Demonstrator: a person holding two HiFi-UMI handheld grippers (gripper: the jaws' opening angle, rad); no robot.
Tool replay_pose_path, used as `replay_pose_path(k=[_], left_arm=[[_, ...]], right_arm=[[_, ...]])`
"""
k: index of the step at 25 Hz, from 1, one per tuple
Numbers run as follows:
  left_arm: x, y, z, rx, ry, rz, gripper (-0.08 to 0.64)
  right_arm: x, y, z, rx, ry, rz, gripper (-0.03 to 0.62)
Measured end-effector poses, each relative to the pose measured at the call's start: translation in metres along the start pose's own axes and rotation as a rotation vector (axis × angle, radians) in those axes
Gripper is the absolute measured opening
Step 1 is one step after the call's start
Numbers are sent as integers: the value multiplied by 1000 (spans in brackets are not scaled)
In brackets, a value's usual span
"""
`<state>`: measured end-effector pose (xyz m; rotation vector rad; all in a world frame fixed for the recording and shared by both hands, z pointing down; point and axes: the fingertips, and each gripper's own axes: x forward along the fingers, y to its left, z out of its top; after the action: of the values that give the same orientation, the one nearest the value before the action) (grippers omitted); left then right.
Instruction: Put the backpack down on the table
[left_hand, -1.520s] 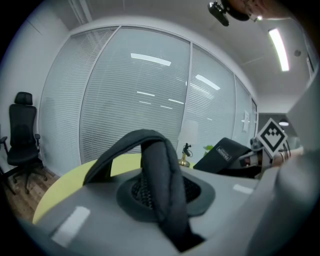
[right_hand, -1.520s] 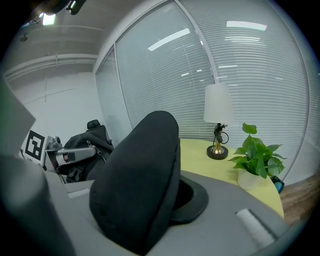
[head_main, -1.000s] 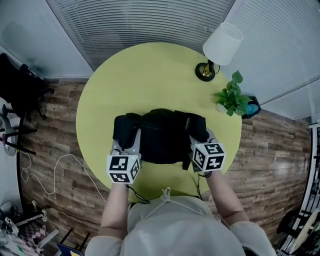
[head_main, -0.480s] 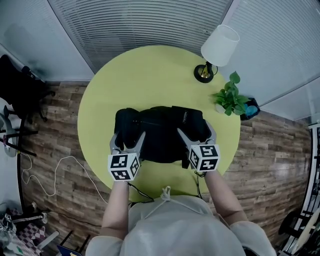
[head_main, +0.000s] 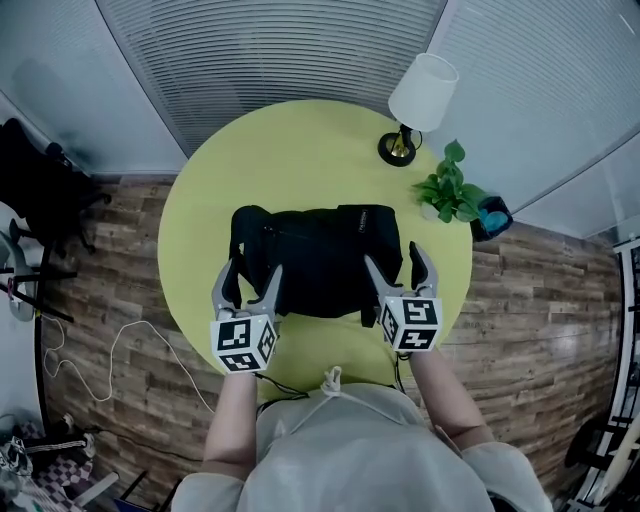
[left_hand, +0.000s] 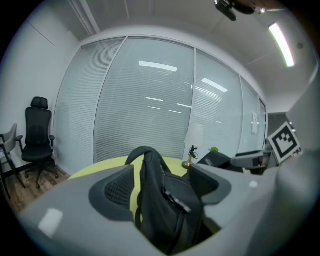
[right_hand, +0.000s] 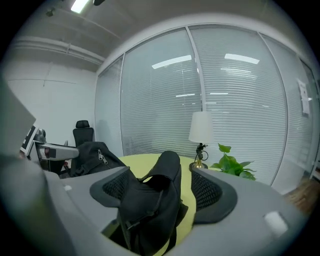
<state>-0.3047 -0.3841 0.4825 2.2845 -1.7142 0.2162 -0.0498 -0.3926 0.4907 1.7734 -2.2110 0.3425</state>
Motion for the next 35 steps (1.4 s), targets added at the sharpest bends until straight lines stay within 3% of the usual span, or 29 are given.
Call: replay_pose_path(k=[4, 8, 11, 14, 24, 35], left_arm=[[-20, -11, 16, 11, -43, -5, 249], [-36, -23, 19, -2, -48, -38, 77], [-45, -27, 15, 16, -38, -46, 20], [-53, -34, 10, 27, -30, -70, 8], [-79, -47, 8, 63, -56, -92, 6], [-81, -52, 11, 67, -75, -114, 6]], right_arm=[[-20, 7, 4, 11, -21, 7, 277], [-34, 13, -1, 35, -14, 18, 165], [-43, 13, -8, 66, -4, -8, 56], [-52, 15, -14, 69, -1, -14, 0], [-73, 44, -18, 60, -12, 73, -2], [-74, 53, -19, 53, -2, 103, -2]])
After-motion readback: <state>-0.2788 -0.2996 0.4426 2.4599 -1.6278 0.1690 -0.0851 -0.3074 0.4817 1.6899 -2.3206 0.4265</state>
